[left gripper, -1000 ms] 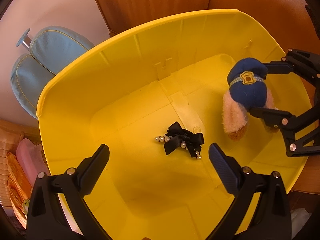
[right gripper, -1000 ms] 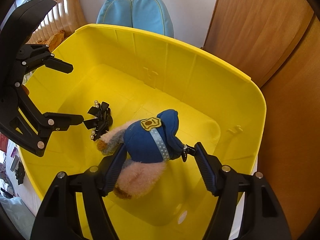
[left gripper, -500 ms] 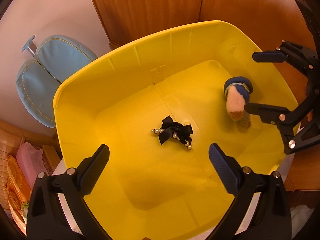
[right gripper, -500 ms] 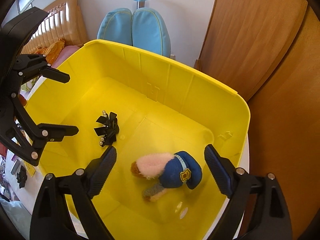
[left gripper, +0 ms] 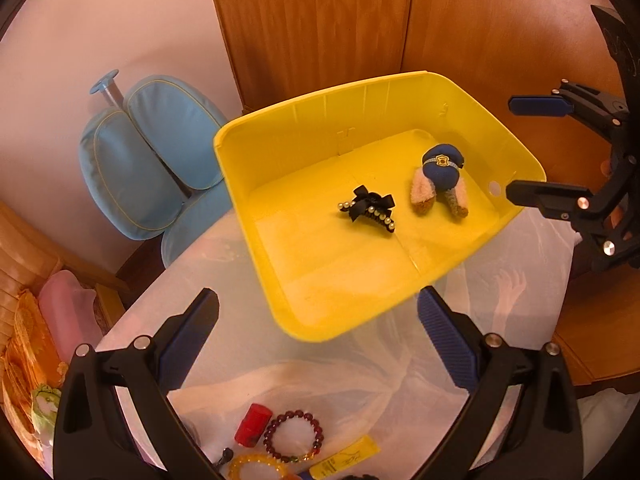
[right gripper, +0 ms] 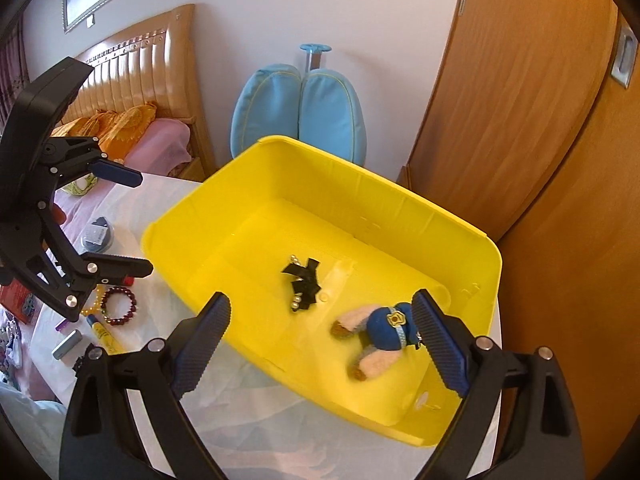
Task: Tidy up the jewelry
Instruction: 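Withdraw the right gripper and move the left gripper toward the black claw clip, then grasp the long black claw hair clip with the left gripper and lift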
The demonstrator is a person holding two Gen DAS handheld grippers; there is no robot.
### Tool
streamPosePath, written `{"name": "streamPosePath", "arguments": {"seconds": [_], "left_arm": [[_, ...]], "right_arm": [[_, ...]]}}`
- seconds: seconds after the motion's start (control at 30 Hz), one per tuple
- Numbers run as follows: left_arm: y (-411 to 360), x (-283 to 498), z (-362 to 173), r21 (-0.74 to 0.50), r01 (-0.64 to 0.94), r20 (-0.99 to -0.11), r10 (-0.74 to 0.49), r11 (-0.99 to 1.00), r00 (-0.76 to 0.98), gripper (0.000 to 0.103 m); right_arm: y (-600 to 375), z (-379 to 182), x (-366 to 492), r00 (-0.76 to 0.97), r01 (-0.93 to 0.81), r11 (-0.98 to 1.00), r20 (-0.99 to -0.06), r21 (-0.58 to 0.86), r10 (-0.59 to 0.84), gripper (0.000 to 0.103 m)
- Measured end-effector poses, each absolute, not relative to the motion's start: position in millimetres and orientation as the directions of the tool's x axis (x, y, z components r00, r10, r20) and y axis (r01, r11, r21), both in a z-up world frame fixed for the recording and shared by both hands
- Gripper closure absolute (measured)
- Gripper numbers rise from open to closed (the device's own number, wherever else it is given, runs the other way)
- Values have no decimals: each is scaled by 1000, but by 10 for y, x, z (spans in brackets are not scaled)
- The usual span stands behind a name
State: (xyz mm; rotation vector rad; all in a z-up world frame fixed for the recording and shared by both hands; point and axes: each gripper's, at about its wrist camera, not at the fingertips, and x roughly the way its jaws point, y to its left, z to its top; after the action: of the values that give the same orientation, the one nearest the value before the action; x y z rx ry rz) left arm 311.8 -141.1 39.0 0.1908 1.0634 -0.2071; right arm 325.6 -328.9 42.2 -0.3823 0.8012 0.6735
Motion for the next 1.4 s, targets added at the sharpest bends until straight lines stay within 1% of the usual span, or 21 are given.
{"name": "streamPosePath", "arguments": {"seconds": [0.2, 0.33, 0.47, 0.63, 0.83, 1.03, 1.27, 1.4], "left_arm": [[-964, 2610, 381, 46, 211, -875, -62, 976, 480, 7], [-670, 2315, 193, 28, 156, -892, -46, 987, 449, 7], [-403, 2035, -13, -36, 100, -907, -74, 994, 415, 7], [-142, 1719, -251, -80, 19, -919, -81, 997, 387, 7], [112, 1424, -497, -96, -57, -930, -69, 994, 361, 7], [375, 1264, -653, -96, -119, -932, -47, 988, 359, 7], [422, 1294, -847, -26, -84, -933, 6, 996, 361, 7], [470, 1337, -950, -9, -74, -936, 18, 997, 352, 7]], "right_arm": [[-2866, 540, 2770, 448, -757, 653, -745, -22, 494, 8], [-2555, 435, 2523, 396, -797, 604, -762, -8, 513, 8], [-2298, 267, 2314, 335, -824, 565, -779, 29, 529, 8], [-2040, 10, 2067, 284, -850, 525, -811, 34, 512, 8], [-1793, -316, 1857, 223, -871, 489, -846, 50, 485, 8], [-1631, -493, 1729, 205, -868, 492, -857, 63, 472, 8], [-1391, -592, 1618, 189, -883, 465, -868, 55, 460, 8], [-1299, -639, 1605, 178, -889, 456, -876, 53, 449, 8]]}}
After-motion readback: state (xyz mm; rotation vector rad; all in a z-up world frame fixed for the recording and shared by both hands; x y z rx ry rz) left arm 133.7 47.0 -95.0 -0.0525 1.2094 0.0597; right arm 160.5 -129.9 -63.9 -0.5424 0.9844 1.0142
